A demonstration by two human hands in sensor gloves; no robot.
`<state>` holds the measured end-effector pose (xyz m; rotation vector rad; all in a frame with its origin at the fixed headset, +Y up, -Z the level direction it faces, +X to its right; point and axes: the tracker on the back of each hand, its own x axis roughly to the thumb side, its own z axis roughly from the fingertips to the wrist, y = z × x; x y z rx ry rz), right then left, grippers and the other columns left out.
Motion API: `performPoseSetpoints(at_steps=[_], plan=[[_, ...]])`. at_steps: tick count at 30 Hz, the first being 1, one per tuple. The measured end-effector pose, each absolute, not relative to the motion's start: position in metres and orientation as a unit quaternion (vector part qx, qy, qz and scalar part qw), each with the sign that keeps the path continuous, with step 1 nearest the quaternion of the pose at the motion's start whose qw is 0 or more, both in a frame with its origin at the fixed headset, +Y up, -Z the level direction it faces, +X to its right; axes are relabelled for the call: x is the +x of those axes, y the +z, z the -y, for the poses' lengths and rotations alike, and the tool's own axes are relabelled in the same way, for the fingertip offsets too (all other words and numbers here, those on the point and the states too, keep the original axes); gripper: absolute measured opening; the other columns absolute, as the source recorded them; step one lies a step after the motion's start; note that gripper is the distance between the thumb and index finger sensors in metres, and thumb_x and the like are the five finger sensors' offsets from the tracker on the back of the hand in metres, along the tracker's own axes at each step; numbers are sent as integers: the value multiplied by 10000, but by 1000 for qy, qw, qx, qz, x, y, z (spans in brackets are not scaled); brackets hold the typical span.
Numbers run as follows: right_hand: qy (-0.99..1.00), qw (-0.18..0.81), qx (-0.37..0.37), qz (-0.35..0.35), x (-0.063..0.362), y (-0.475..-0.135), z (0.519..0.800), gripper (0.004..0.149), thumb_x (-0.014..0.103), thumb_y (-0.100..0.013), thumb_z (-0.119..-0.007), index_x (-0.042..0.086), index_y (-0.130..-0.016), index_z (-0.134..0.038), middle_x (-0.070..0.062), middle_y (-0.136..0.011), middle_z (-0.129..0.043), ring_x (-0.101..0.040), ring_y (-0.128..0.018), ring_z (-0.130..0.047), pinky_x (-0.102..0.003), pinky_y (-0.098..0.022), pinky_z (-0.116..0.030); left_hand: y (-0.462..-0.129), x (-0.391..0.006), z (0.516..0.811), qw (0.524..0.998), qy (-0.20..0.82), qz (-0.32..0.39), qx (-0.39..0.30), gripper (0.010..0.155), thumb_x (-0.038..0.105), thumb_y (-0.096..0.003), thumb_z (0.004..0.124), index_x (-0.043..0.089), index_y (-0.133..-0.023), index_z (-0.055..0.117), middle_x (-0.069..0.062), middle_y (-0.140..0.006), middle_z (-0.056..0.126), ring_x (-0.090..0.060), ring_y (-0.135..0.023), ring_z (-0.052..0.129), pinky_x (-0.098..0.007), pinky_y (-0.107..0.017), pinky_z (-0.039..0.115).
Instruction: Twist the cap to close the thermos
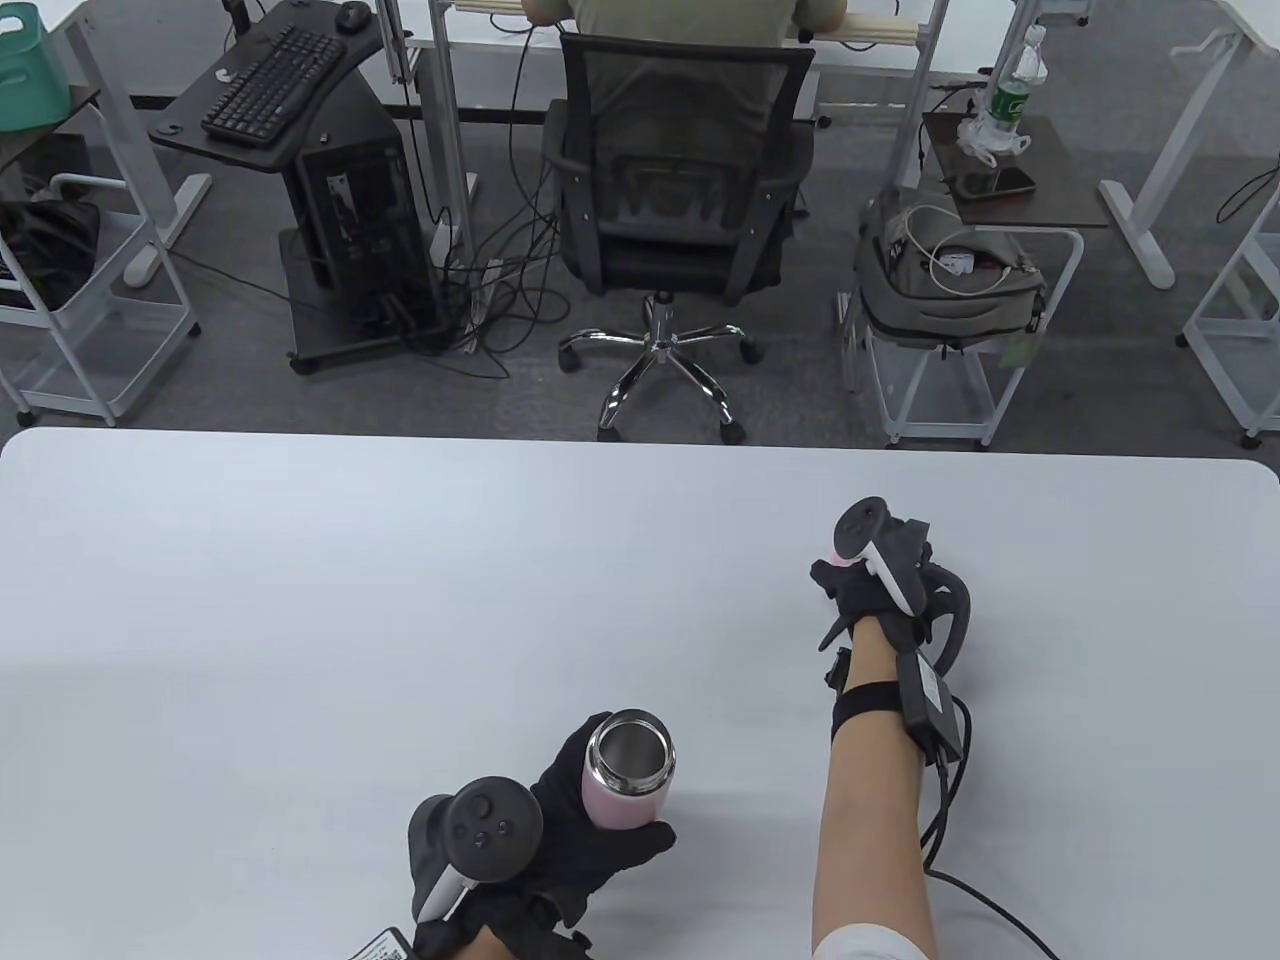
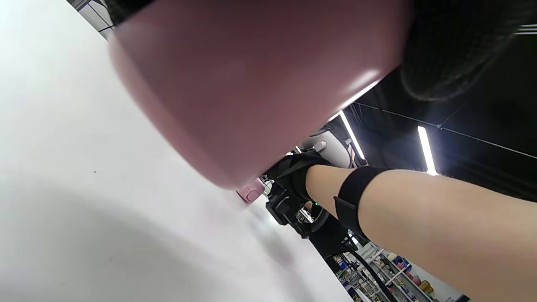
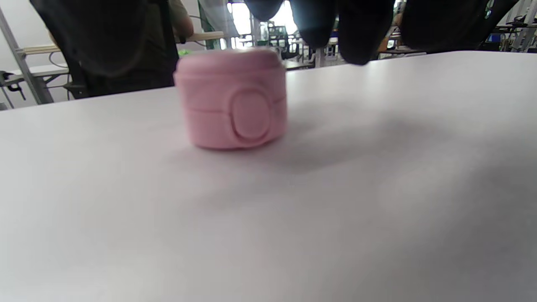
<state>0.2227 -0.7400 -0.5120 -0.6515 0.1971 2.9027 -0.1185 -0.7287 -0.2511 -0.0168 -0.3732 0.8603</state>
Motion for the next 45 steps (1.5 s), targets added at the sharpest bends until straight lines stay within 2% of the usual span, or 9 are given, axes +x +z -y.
performPoseSetpoints(at_steps=[9, 14, 19, 22, 26, 30, 33, 39, 45], plan=[[964, 70, -248, -69, 218, -527, 757, 974, 566, -556, -742, -37, -1182, -303, -348, -1112, -557, -562, -924, -708, -698, -634, -641, -252, -118, 732, 895, 411, 175, -15, 1177, 763, -243, 810, 274, -1100, 170, -123, -1167, 404, -363, -1040, 552, -496, -733, 650], [964, 72, -256, -29, 218, -528, 763, 892, 512, -563, -758, -15, -1168, -368, -320, -1071, -616, -510, -870, -776, -661, -616, -686, -252, -119, 733, 897, 408, 171, -12, 1173, 761, -246, 809, 271, -1098, 169, -124, -1164, 402, -365, -1037, 549, -497, -732, 647], [966, 103, -239, 15, 220, -519, 752, 885, 546, -552, -756, -19, -1150, -430, -301, -1032, -673, -484, -815, -825, -634, -592, -723, -255, -122, 734, 898, 408, 161, -15, 1171, 763, -246, 808, 269, -1099, 177, -125, -1161, 412, -364, -1033, 556, -494, -730, 651], [973, 132, -185, 43, 215, -506, 725, 888, 569, -539, -770, -13, -1139, -472, -296, -1005, -705, -466, -780, -848, -611, -573, -746, -257, -127, 733, 900, 407, 153, -4, 1171, 760, -246, 811, 266, -1099, 178, -128, -1160, 410, -368, -1031, 555, -497, -729, 649], [969, 221, 21, 107, 184, -453, 660, 895, 586, -507, -813, -3, -1120, -534, -289, -979, -740, -462, -729, -881, -564, -530, -793, -261, -134, 732, 901, 412, 136, 6, 1171, 757, -246, 812, 262, -1099, 181, -132, -1158, 412, -371, -1029, 555, -499, -726, 648], [932, 296, 189, 90, 146, -391, 608, 887, 566, -514, -827, -14, -1125, -551, -308, -996, -728, -481, -733, -883, -570, -526, -797, -263, -137, 733, 905, 407, 127, 7, 1170, 750, -245, 819, 256, -1099, 191, -135, -1155, 417, -379, -1023, 557, -507, -719, 648], [907, 299, 290, 69, 118, -347, 578, 884, 561, -514, -831, -15, -1128, -562, -303, -1000, -741, -478, -742, -890, -578, -527, -799, -264, -139, 732, 908, 400, 127, 15, 1170, 749, -241, 820, 255, -1100, 198, -136, -1153, 423, -380, -1019, 562, -510, -714, 650], [896, 248, 366, 43, 79, -300, 556, 886, 560, -519, -827, -31, -1129, -575, -293, -995, -778, -458, -750, -915, -573, -527, -814, -264, -142, 731, 915, 380, 129, 35, 1171, 739, -237, 829, 247, -1102, 212, -188, -1142, 435, -390, -1012, 566, -520, -706, 649], [903, 198, 379, 24, 61, -292, 557, 873, 530, -517, -839, -21, -1135, -561, -280, -1015, -769, -450, -784, -909, -590, -546, -803, -263, -143, 728, 915, 378, 134, 45, 1170, 735, -234, 832, 250, -1102, 216, -185, -1142, 437, -389, -1013, 566, -521, -705, 650]])
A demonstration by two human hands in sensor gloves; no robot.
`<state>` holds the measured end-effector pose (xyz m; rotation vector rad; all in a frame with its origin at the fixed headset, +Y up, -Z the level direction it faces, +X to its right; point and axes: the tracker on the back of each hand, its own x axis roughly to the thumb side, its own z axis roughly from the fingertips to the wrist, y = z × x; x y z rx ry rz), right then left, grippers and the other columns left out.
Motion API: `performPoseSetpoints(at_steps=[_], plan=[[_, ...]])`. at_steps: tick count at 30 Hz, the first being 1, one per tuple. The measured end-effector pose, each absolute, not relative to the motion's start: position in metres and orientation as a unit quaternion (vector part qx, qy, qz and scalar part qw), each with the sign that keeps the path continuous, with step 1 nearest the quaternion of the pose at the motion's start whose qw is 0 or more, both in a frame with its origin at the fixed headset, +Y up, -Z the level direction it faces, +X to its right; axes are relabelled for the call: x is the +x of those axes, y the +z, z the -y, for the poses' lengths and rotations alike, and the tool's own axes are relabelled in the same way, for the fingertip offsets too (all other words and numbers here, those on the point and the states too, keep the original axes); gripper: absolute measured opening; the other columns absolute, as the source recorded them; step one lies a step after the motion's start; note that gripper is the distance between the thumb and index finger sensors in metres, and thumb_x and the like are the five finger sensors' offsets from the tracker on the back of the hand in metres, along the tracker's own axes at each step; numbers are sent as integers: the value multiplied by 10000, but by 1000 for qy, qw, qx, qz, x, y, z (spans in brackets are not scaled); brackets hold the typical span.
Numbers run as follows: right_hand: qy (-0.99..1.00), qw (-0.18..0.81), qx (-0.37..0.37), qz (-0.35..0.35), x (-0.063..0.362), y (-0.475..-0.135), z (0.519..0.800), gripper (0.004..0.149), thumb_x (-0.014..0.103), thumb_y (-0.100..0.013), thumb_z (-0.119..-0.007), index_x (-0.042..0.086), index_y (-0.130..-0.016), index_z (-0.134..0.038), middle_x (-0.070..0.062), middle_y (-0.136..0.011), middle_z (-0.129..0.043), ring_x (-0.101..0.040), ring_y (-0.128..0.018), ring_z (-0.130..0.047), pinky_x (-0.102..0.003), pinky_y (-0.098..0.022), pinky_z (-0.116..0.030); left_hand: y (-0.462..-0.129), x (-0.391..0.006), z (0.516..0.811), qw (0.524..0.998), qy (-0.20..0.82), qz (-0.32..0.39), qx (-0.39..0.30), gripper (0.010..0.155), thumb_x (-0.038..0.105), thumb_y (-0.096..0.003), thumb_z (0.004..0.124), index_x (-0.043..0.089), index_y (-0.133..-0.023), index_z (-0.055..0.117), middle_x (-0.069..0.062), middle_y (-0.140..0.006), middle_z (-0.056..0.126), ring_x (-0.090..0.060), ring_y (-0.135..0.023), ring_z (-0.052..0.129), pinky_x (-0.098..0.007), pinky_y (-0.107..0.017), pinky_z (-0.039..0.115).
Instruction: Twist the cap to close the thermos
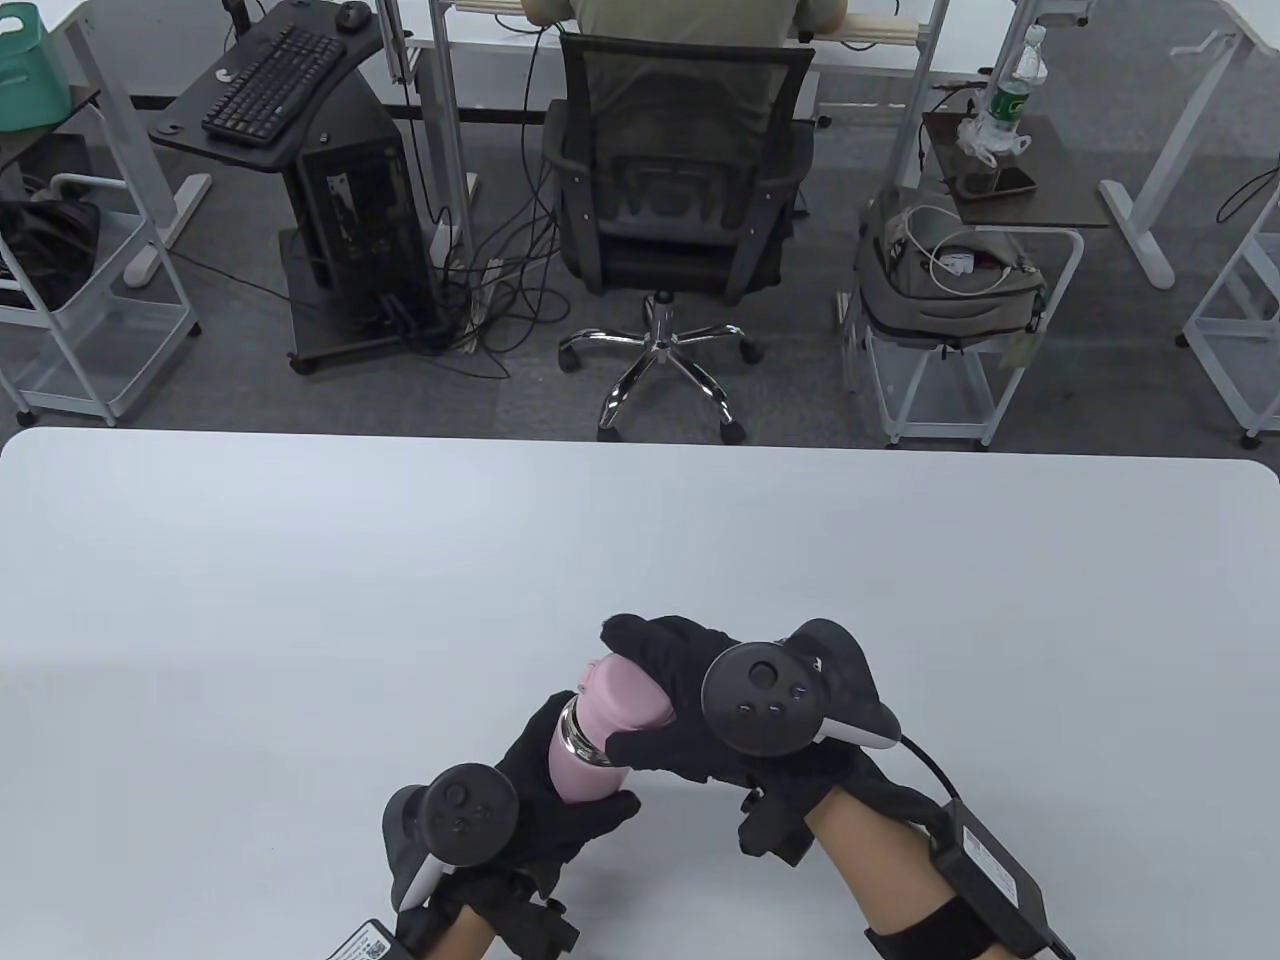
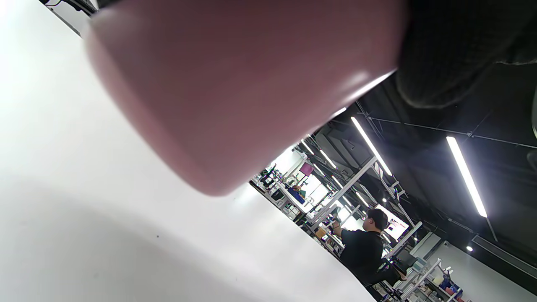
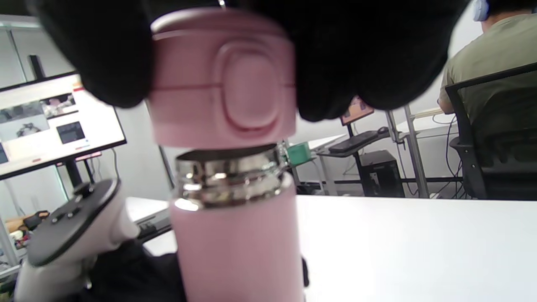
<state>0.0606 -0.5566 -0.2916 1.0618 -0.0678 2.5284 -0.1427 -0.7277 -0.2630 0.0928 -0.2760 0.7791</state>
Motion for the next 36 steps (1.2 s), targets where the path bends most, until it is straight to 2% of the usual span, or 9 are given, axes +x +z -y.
performPoseSetpoints(at_steps=[5, 10, 11, 18, 25, 26, 31, 33, 36], plan=[[904, 167, 392, 18, 51, -289, 554, 869, 506, -506, -857, -11, -1136, -557, -275, -1026, -761, -449, -803, -904, -593, -554, -799, -262, -141, 726, 917, 370, 139, 49, 1171, 732, -234, 835, 246, -1103, 218, -187, -1141, 439, -390, -1012, 569, -521, -704, 652], [903, 172, 395, 10, 50, -289, 552, 868, 485, -499, -871, -8, -1139, -555, -279, -1036, -753, -458, -820, -894, -601, -557, -793, -262, -142, 725, 918, 368, 141, 55, 1171, 732, -232, 836, 250, -1103, 220, -182, -1142, 439, -387, -1013, 569, -520, -705, 651], [902, 173, 395, 7, 51, -289, 552, 868, 485, -502, -869, -10, -1141, -552, -281, -1038, -751, -459, -822, -892, -601, -558, -793, -262, -142, 725, 917, 369, 142, 55, 1169, 732, -232, 835, 252, -1103, 221, -135, -1150, 437, -385, -1014, 569, -519, -706, 652], [904, 159, 398, -2, 51, -288, 556, 845, 463, -501, -882, -1, -1133, -566, -264, -1035, -760, -442, -831, -893, -595, -561, -794, -261, -141, 723, 914, 372, 149, 56, 1169, 738, -233, 832, 254, -1104, 222, -132, -1152, 438, -379, -1016, 571, -515, -707, 655], [915, 115, 385, 25, 45, -282, 559, 843, 490, -508, -871, -1, -1126, -576, -253, -1009, -782, -412, -803, -915, -571, -551, -804, -261, -141, 724, 915, 375, 143, 50, 1171, 736, -231, 834, 247, -1105, 228, -135, -1148, 445, -385, -1009, 576, -518, -701, 658], [918, 105, 381, 33, 44, -281, 559, 844, 516, -512, -857, 3, -1123, -582, -249, -990, -798, -393, -776, -928, -559, -544, -809, -261, -141, 724, 915, 375, 143, 50, 1170, 735, -232, 835, 247, -1105, 228, -181, -1139, 448, -384, -1009, 576, -518, -701, 658], [935, 10, 343, 87, 35, -273, 561, 863, 658, -562, -686, 8, -1123, -596, -173, -845, -903, -321, -623, -974, -513, -470, -835, -261, -141, 724, 916, 371, 141, 51, 1170, 733, -232, 837, 243, -1105, 232, -186, -1137, 451, -388, -1005, 577, -520, -699, 657], [940, -20, 328, 93, 31, -272, 561, 876, 689, -573, -611, 8, -1122, -603, -134, -773, -936, -285, -558, -984, -497, -436, -842, -261, -140, 724, 919, 365, 142, 55, 1170, 732, -232, 838, 241, -1105, 232, -187, -1136, 452, -390, -1003, 578, -521, -698, 657], [944, -39, 316, 85, 28, -273, 562, 912, 724, -564, -571, 6, -1126, -605, -108, -693, -949, -240, -483, -979, -480, -398, -843, -261, -140, 723, 922, 355, 144, 59, 1172, 731, -232, 839, 238, -1106, 234, -189, -1134, 454, -391, -1001, 581, -522, -695, 659]])
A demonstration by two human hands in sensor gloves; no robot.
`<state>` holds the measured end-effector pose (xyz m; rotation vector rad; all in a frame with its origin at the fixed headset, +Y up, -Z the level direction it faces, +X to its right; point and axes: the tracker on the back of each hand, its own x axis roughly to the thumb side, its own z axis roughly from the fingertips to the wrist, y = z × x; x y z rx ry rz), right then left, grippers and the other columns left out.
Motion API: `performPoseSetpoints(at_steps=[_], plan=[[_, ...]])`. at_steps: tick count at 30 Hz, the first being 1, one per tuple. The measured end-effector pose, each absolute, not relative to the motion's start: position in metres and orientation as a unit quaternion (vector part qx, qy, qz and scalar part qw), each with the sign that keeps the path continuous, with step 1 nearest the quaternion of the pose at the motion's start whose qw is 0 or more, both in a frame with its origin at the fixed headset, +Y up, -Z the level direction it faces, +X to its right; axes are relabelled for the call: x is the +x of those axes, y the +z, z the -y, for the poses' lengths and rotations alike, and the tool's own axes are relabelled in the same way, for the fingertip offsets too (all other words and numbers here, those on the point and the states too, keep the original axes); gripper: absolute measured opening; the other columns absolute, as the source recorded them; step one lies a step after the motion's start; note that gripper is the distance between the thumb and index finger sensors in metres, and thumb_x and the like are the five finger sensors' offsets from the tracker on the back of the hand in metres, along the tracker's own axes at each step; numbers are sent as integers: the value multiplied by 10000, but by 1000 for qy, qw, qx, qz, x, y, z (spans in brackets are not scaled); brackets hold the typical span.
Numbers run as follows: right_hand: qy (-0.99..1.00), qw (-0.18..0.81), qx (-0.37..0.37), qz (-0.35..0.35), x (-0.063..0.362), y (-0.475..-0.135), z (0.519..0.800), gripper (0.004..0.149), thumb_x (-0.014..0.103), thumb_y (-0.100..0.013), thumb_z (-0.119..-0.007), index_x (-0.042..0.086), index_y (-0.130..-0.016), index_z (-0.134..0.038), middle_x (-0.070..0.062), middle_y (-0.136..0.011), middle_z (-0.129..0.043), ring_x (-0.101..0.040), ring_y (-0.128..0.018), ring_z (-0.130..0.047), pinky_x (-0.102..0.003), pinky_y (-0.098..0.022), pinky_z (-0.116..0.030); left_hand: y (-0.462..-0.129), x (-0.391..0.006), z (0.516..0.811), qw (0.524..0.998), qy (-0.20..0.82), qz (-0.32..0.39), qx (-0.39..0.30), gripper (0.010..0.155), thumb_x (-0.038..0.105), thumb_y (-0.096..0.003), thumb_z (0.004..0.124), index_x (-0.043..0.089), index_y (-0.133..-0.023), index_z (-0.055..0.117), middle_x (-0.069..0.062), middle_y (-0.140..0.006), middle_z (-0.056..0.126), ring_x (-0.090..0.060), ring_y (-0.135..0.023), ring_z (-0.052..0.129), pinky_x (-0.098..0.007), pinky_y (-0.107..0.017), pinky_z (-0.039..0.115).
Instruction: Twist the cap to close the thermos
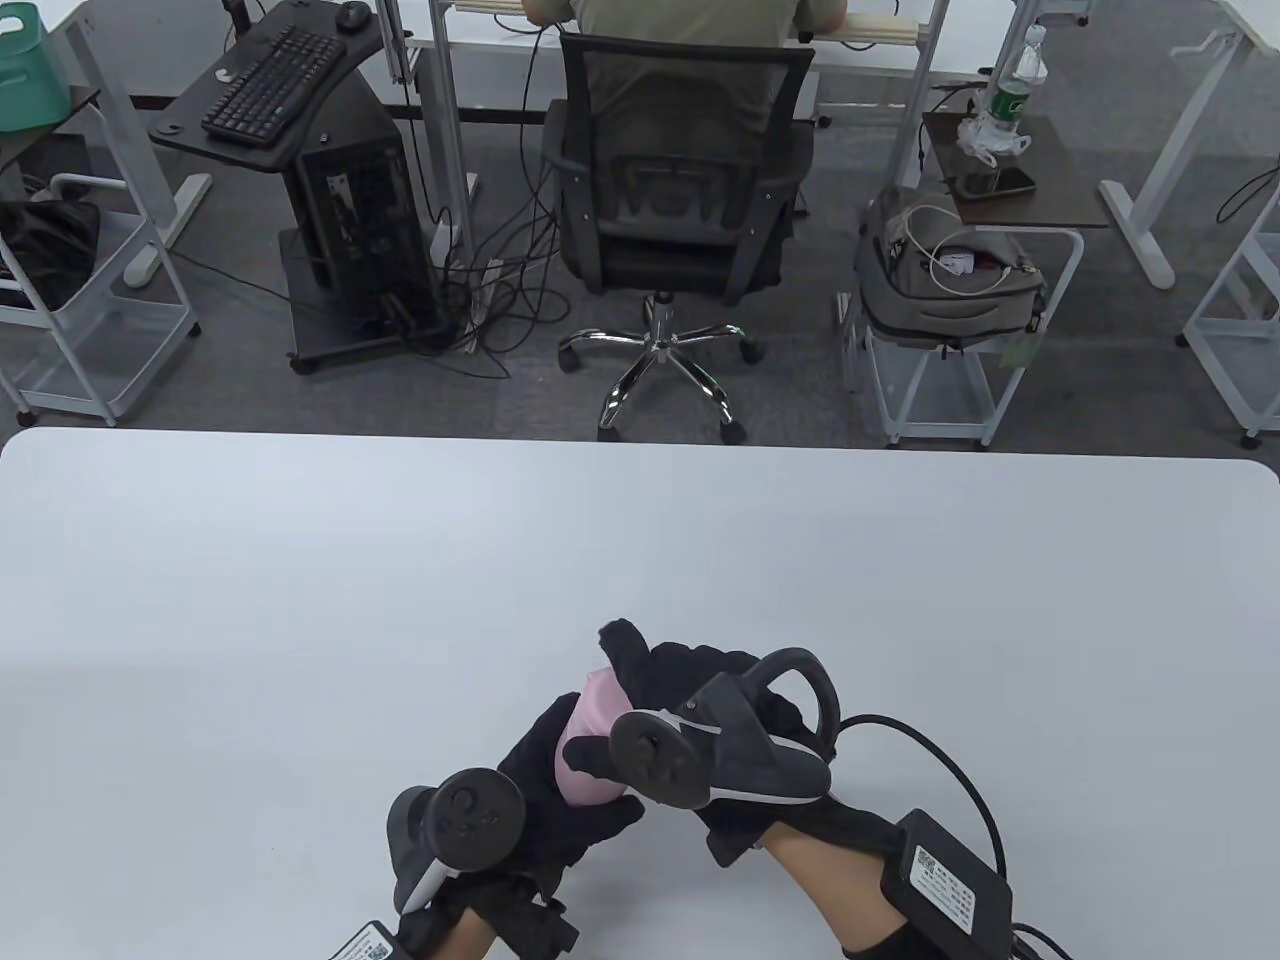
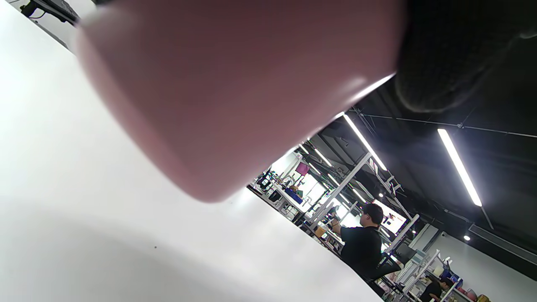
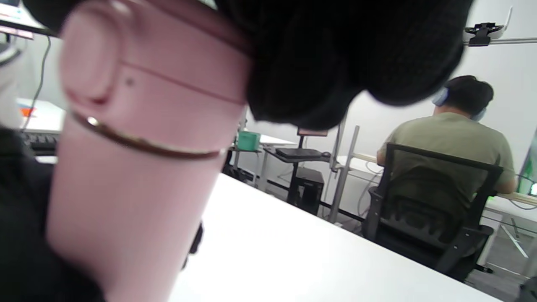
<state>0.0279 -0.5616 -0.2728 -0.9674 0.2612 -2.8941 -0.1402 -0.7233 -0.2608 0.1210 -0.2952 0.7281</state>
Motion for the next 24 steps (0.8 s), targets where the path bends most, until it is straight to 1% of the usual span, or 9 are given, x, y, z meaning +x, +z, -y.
performPoseSetpoints(at_steps=[3, 4, 5, 8, 10, 12, 16, 19, 24], plan=[[-944, 45, -317, -73, 27, -273, 561, 938, 732, -562, -551, 5, -1156, -550, -108, -748, -953, -287, -538, -993, -508, -422, -845, -261, -141, 723, 923, 353, 140, 60, 1170, 732, -232, 839, 239, -1105, 235, -189, -1133, 456, -392, -1000, 581, -522, -694, 659], [-945, 35, -320, -53, 28, -272, 559, 928, 728, -574, -537, 50, -1202, -444, -223, -909, -897, -414, -681, -970, -576, -486, -821, -262, -141, 723, 923, 354, 140, 60, 1169, 731, -233, 839, 240, -1106, 236, -190, -1132, 457, -392, -999, 581, -523, -694, 658], [-943, 17, -331, -29, 29, -272, 558, 855, 698, -594, -552, 138, -1215, -372, -323, -1025, -802, -515, -767, -919, -637, -526, -787, -262, -142, 723, 923, 354, 138, 61, 1168, 730, -234, 839, 240, -1106, 236, -190, -1133, 456, -392, -1000, 580, -525, -693, 656], [-927, -33, -370, 43, 29, -275, 555, 686, 532, -649, -655, 232, -1192, -361, -386, -1118, -646, -588, -871, -823, -683, -576, -742, -262, -143, 723, 924, 353, 135, 61, 1168, 731, -234, 839, 241, -1106, 236, -191, -1131, 459, -392, -998, 582, -524, -692, 658], [-925, -48, -375, 48, 29, -277, 554, 617, 427, -650, -702, 218, -1173, -451, -383, -1099, -658, -544, -870, -832, -659, -578, -749, -262, -143, 723, 923, 354, 135, 60, 1170, 727, -230, 843, 245, -1105, 236, -189, -1132, 458, -391, -1000, 580, -526, -693, 656], [-923, -43, -379, 41, 29, -278, 554, 610, 415, -641, -709, 197, -1166, -486, -385, -1075, -691, -515, -849, -858, -633, -569, -767, -262, -143, 723, 925, 350, 135, 60, 1170, 732, -231, 840, 243, -1107, 237, -192, -1130, 464, -391, -997, 585, -524, -690, 660], [-931, -29, -364, 24, 28, -277, 555, 620, 467, -648, -679, 177, -1166, -500, -371, -996, -765, -437, -755, -920, -573, -540, -801, -262, -142, 723, 925, 350, 136, 59, 1154, 730, -229, 842, 243, -1101, 263, -189, -1130, 465, -390, -996, 586, -525, -690, 661], [-941, 2, -338, 2, 26, -276, 557, 632, 534, -658, -600, 163, -1163, -521, -322, -899, -851, -363, -650, -963, -526, -485, -828, -262, -143, 723, 928, 342, 137, 62, 1157, 730, -228, 843, 240, -1102, 264, -192, -1128, 467, -392, -994, 587, -525, -689, 661], [-950, 43, -305, -50, 24, -275, 558, 752, 631, -634, -492, 62, -1098, -655, -197, -683, -957, -228, -438, -983, -449, -361, -852, -262, -142, 722, 927, 343, 139, 63, 1156, 731, -227, 842, 243, -1102, 265, -189, -1128, 467, -388, -996, 587, -523, -690, 661]])
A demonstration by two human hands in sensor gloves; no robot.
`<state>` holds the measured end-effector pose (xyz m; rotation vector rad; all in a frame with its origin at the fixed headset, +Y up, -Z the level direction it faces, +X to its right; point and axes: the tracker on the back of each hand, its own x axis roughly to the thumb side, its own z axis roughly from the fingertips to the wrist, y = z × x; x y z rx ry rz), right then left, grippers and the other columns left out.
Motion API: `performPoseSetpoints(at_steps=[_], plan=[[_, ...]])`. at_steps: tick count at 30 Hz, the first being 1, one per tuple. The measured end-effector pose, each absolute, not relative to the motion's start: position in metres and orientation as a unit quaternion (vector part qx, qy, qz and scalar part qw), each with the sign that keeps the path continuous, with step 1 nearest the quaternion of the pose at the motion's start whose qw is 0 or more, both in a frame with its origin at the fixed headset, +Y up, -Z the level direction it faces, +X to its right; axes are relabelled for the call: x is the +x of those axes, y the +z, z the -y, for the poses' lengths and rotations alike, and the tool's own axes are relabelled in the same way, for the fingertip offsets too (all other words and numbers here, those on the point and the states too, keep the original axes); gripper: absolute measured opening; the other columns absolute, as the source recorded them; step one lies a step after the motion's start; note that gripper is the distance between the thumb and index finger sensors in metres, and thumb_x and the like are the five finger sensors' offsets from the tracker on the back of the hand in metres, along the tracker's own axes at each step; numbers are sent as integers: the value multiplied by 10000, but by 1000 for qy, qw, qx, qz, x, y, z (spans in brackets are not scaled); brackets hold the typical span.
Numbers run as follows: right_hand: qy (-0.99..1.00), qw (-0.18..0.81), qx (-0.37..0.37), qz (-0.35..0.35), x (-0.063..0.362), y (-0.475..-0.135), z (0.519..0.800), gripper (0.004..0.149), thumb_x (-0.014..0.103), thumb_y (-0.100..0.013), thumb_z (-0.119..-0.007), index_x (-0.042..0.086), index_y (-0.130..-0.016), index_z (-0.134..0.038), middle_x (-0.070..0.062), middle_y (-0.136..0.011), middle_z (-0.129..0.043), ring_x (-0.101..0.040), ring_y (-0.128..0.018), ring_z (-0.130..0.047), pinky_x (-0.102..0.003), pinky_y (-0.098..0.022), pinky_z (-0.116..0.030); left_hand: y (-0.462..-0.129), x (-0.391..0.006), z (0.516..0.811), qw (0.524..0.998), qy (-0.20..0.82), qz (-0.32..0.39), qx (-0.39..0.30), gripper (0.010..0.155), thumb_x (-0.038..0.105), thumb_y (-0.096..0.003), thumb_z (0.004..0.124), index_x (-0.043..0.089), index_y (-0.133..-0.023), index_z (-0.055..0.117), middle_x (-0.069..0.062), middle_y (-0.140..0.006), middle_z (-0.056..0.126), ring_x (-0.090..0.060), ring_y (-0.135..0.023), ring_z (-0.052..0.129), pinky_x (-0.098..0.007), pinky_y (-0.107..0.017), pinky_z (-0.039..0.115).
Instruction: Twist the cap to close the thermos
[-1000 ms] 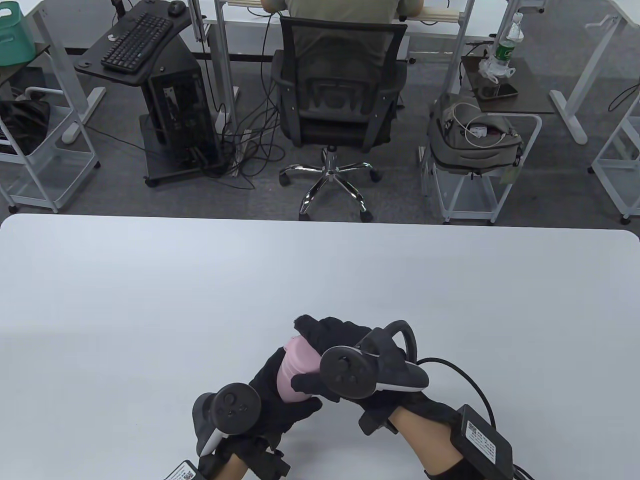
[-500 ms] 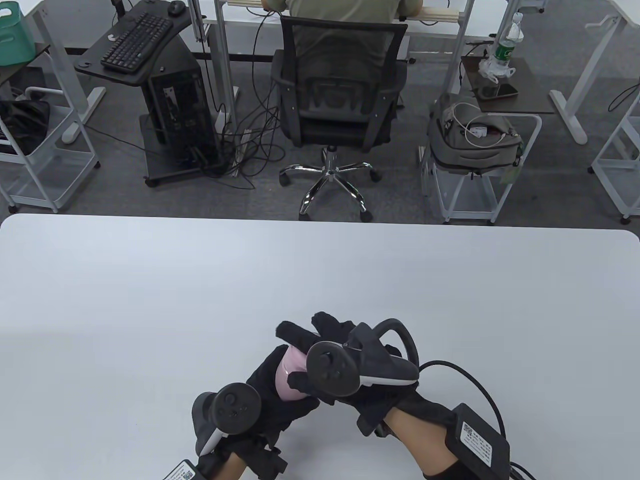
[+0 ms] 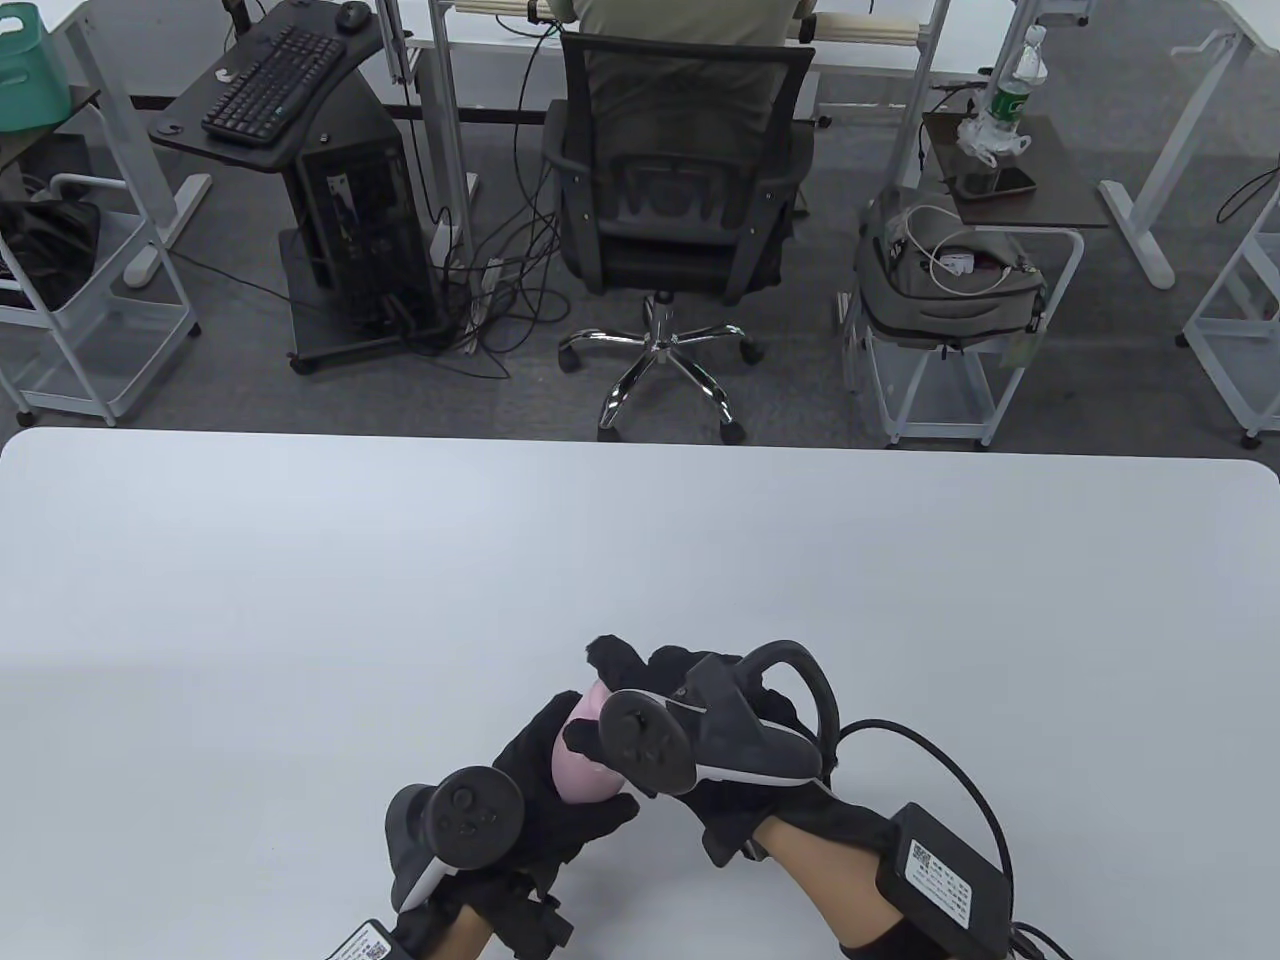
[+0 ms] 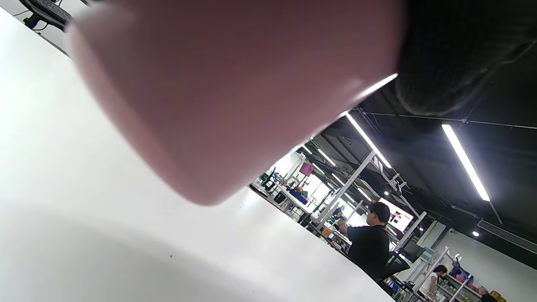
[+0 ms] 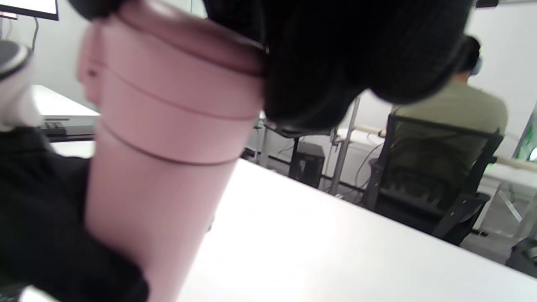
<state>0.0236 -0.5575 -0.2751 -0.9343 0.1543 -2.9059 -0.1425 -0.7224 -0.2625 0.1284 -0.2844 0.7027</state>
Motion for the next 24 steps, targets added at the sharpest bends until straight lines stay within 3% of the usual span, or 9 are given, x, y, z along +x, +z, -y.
performPoseSetpoints(at_steps=[2, 4, 6, 7, 8, 10, 15, 21, 24], plan=[[-952, 55, -297, -59, 23, -275, 558, 800, 657, -618, -462, 34, -1056, -705, -170, -627, -967, -196, -389, -976, -434, -335, -853, -262, -142, 722, 927, 344, 140, 62, 1155, 730, -228, 843, 243, -1101, 265, -189, -1129, 468, -388, -995, 587, -524, -690, 661], [-947, 72, -308, -50, 24, -275, 556, 906, 729, -562, -460, 30, -1106, -649, -162, -723, -956, -253, -473, -985, -476, -385, -845, -262, -142, 723, 927, 343, 140, 62, 1156, 732, -229, 840, 242, -1102, 264, -190, -1128, 469, -389, -994, 590, -522, -689, 664], [-938, 73, -338, 4, 27, -275, 552, 1008, 748, -510, -563, 49, -1216, -397, -286, -1053, -757, -504, -846, -854, -662, -573, -748, -264, -144, 723, 924, 352, 136, 59, 1157, 725, -226, 849, 243, -1103, 269, -189, -1129, 469, -391, -995, 586, -528, -689, 659], [-928, 74, -364, 25, 27, -276, 552, 1012, 703, -503, -663, 100, -1220, -281, -337, -1170, -583, -596, -982, -702, -751, -631, -657, -264, -145, 723, 925, 349, 136, 61, 1155, 727, -226, 846, 245, -1102, 270, -188, -1129, 470, -388, -995, 589, -525, -690, 662], [-912, 76, -402, 40, 28, -277, 552, 1010, 636, -503, -747, 135, -1203, -218, -351, -1223, -428, -659, -1031, -591, -800, -644, -609, -264, -145, 723, 926, 346, 136, 62, 1155, 728, -226, 846, 245, -1103, 269, -188, -1129, 471, -389, -994, 590, -527, -688, 662], [-895, 75, -437, 41, 27, -278, 555, 984, 517, -515, -823, 191, -1173, -168, -321, -1228, -338, -642, -1048, -556, -793, -666, -589, -264, -145, 723, 926, 345, 137, 62, 1155, 725, -224, 848, 247, -1103, 272, -185, -1130, 472, -388, -996, 589, -527, -689, 662], [-884, 71, -459, 46, 24, -279, 557, 831, 332, -545, -851, 215, -1164, -309, -222, -1212, -465, -547, -1041, -668, -744, -690, -607, -264, -142, 724, 930, 332, 146, 61, 1155, 723, -222, 850, 251, -1105, 274, -184, -1132, 474, -386, -999, 590, -529, -690, 662], [-884, 49, -459, 74, 25, -283, 556, 780, 367, -577, -791, 84, -1178, -382, -302, -1146, -585, -488, -978, -765, -688, -687, -668, -264, -143, 723, 930, 331, 148, 64, 1155, 720, -218, 853, 256, -1104, 275, -178, -1134, 473, -382, -1001, 589, -527, -691, 662], [-900, 24, -427, 80, 27, -288, 559, 778, 462, -618, -702, 38, -1183, -376, -301, -1099, -650, -427, -908, -830, -648, -651, -718, -264, -143, 723, 929, 333, 147, 63, 1155, 720, -218, 853, 255, -1104, 276, -178, -1134, 474, -383, -1001, 589, -527, -691, 662]])
